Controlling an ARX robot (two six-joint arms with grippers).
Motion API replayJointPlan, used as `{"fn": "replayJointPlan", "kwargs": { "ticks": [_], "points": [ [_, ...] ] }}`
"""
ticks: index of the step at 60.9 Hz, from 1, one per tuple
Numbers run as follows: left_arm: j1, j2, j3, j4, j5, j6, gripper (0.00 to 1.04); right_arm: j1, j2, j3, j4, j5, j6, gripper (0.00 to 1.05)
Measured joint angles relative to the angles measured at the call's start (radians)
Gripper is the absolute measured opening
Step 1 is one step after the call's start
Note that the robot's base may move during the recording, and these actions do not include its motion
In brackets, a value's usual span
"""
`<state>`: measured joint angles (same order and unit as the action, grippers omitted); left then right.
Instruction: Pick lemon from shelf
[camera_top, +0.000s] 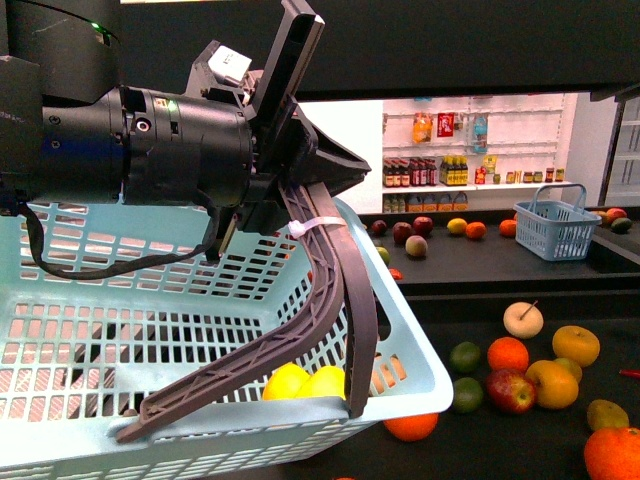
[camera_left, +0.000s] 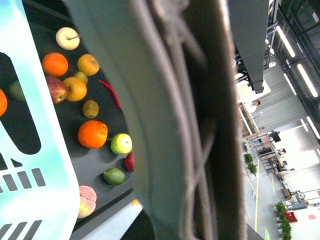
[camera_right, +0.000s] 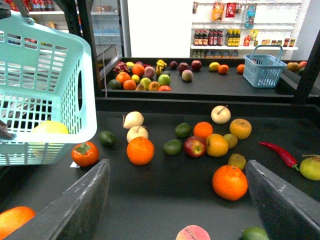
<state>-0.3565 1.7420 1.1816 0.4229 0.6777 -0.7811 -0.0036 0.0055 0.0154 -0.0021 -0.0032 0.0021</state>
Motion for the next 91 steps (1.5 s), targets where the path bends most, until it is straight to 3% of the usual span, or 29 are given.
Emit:
{"fn": "replayJointPlan", "kwargs": {
  "ticks": [3, 15, 25, 41, 67, 91],
  "points": [
    [0.0, 0.0, 0.0, 0.0, 0.0, 0.0, 0.06, 0.0, 0.0, 0.0, 0.0, 0.0, 0.0, 0.98],
    [0.0, 0.0, 0.0, 0.0, 0.0, 0.0, 0.06, 0.0, 0.0, 0.0, 0.0, 0.0, 0.0, 0.97],
    [0.01, 0.007, -0.003, 0.124, -0.279, -0.217, 0.06, 0.0, 0.0, 0.0, 0.0, 0.0, 0.0, 0.97],
    [0.176, 0.074, 0.006, 0.405, -0.452, -0.506, 0.06, 0.0, 0.0, 0.0, 0.0, 0.0, 0.0, 0.97],
    [0.488, 0.175, 0.045, 0.614, -0.388, -0.697, 0.06, 0.0, 0.0, 0.0, 0.0, 0.0, 0.0, 0.97],
    [0.609, 0.271, 0.066, 0.744, -0.347, -0.751, 0.06, 0.0, 0.0, 0.0, 0.0, 0.0, 0.0, 0.97]
  ]
}}
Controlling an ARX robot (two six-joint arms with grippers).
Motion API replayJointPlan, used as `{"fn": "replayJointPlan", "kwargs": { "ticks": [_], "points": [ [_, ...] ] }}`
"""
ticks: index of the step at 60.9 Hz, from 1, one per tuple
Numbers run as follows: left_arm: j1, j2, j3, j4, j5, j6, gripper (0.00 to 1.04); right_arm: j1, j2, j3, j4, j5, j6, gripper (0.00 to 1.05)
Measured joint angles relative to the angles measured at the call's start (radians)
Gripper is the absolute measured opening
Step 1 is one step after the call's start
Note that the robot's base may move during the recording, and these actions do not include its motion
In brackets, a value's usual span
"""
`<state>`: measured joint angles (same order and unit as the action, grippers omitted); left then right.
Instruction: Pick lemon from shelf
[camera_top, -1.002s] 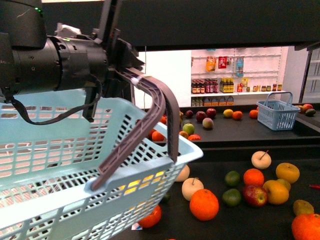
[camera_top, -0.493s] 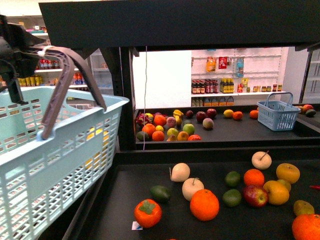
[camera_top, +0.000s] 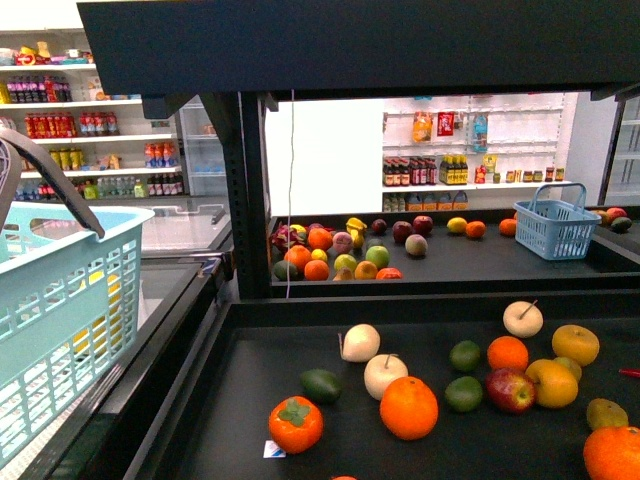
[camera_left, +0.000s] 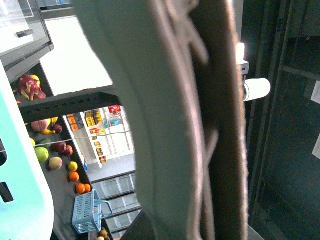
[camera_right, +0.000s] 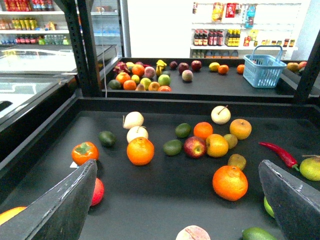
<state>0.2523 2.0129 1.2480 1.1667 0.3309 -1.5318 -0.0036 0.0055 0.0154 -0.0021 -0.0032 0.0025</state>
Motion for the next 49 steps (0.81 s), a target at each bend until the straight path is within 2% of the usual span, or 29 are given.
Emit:
{"fn": "replayJointPlan", "kwargs": {
  "ticks": [31, 49],
  "points": [
    [0.032, 0.085, -0.048, 0.15, -0.024, -0.049, 0.06, 0.0, 0.0, 0.0, 0.0, 0.0, 0.0, 0.97],
    [0.027, 0.104, -0.092, 0.175, -0.054, -0.028, 0.06, 0.0, 0.0, 0.0, 0.0, 0.0, 0.0, 0.97]
  ]
}}
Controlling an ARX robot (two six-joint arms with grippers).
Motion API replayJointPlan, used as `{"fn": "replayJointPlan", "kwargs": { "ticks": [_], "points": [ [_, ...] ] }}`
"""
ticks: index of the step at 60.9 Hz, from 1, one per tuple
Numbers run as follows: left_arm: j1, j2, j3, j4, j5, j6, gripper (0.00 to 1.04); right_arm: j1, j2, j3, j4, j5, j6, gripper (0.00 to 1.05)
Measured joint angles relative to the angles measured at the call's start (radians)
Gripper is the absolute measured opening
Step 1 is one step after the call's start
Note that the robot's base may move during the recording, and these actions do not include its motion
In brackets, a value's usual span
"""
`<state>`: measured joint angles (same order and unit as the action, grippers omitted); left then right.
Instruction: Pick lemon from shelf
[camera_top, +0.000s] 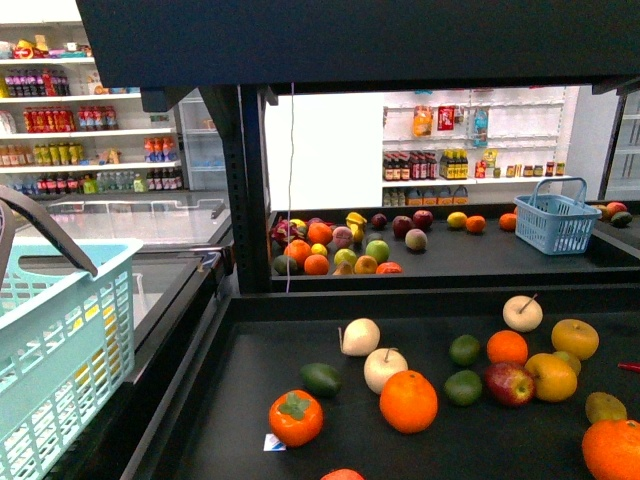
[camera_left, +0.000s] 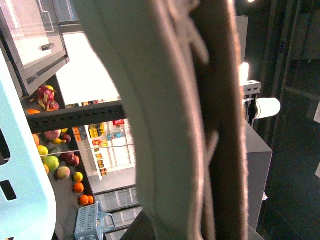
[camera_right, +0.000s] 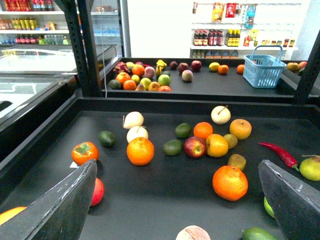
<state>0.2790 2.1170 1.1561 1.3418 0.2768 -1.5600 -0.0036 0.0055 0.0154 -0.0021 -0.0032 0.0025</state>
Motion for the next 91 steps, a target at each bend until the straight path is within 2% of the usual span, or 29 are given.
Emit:
{"fn": "replayJointPlan", "kwargs": {
  "ticks": [4, 15, 29, 33, 56, 69, 81, 91],
  "points": [
    [-0.004, 0.0, -0.01, 0.0, 0.0, 0.006, 0.07, 0.0, 0.0, 0.0, 0.0, 0.0, 0.0, 0.97],
    [-0.004, 0.0, -0.01, -0.017, 0.011, 0.034, 0.49, 0.0, 0.0, 0.0, 0.0, 0.0, 0.0, 0.97],
    [-0.004, -0.013, -0.011, -0.07, 0.019, 0.052, 0.9, 0.0, 0.0, 0.0, 0.0, 0.0, 0.0, 0.97],
    [-0.003, -0.026, -0.015, -0.086, 0.018, 0.054, 0.98, 0.0, 0.0, 0.0, 0.0, 0.0, 0.0, 0.97],
    [0.019, -0.131, -0.05, -0.201, 0.031, 0.072, 0.97, 0.0, 0.0, 0.0, 0.0, 0.0, 0.0, 0.97],
    [0.029, -0.238, -0.087, -0.326, 0.058, 0.119, 0.97, 0.0, 0.0, 0.0, 0.0, 0.0, 0.0, 0.97],
    [0.03, -0.376, -0.136, -0.561, 0.095, 0.27, 0.97, 0.0, 0.0, 0.0, 0.0, 0.0, 0.0, 0.97],
    [0.029, -0.492, -0.147, -0.804, 0.087, 0.449, 0.97, 0.0, 0.0, 0.0, 0.0, 0.0, 0.0, 0.97]
  ]
}}
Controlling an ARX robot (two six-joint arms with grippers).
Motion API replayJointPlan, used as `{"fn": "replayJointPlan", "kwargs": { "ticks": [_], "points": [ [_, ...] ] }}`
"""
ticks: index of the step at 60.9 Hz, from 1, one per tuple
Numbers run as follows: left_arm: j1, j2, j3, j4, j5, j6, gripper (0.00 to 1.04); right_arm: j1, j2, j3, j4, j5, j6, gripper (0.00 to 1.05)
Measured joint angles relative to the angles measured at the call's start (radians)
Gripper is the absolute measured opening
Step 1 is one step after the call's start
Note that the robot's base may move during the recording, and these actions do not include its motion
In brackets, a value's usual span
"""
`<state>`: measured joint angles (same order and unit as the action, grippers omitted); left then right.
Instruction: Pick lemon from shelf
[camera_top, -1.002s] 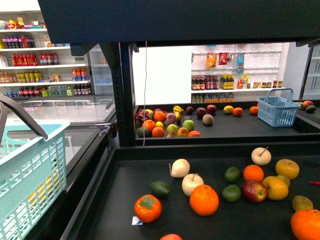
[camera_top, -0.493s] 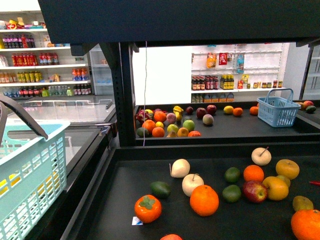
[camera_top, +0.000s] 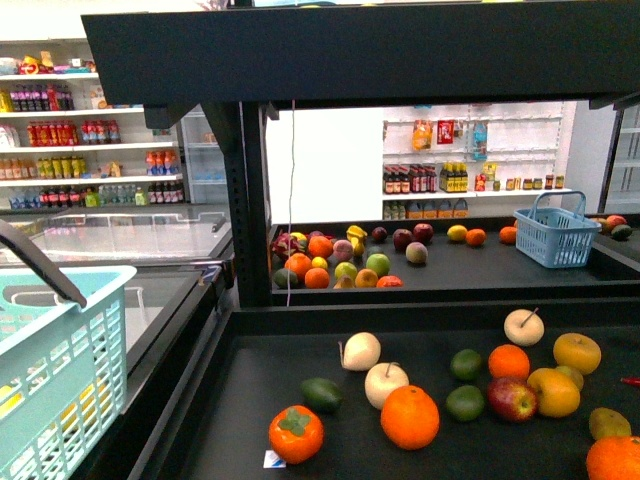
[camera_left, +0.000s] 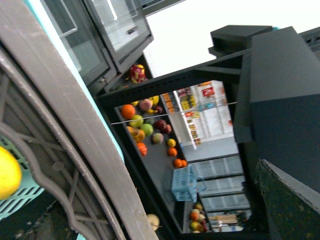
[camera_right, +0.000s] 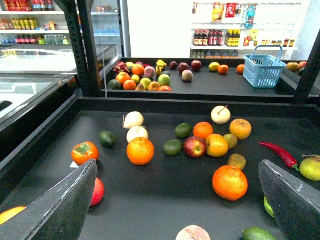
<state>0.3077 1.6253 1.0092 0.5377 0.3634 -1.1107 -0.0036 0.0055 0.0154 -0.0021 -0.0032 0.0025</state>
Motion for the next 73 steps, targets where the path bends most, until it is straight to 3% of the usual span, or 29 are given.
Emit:
{"fn": "replayJointPlan", "kwargs": {
  "ticks": [10, 34, 53, 59, 70, 73],
  "points": [
    [0.002, -0.082, 0.0, -0.216, -0.05, 0.192, 0.97, 0.0, 0.0, 0.0, 0.0, 0.0, 0.0, 0.97],
    [0.002, -0.135, -0.003, -0.342, -0.091, 0.298, 0.97, 0.0, 0.0, 0.0, 0.0, 0.0, 0.0, 0.97],
    [-0.001, -0.312, 0.035, -0.73, -0.281, 0.593, 0.97, 0.0, 0.0, 0.0, 0.0, 0.0, 0.0, 0.97],
    [-0.009, -0.409, 0.034, -0.833, -0.28, 0.673, 0.97, 0.0, 0.0, 0.0, 0.0, 0.0, 0.0, 0.97],
    [-0.07, -0.689, -0.038, -0.881, -0.331, 0.767, 0.96, 0.0, 0.0, 0.0, 0.0, 0.0, 0.0, 0.97],
    [-0.073, -0.783, -0.127, -0.743, -0.241, 0.849, 0.88, 0.0, 0.0, 0.0, 0.0, 0.0, 0.0, 0.97]
  ]
}}
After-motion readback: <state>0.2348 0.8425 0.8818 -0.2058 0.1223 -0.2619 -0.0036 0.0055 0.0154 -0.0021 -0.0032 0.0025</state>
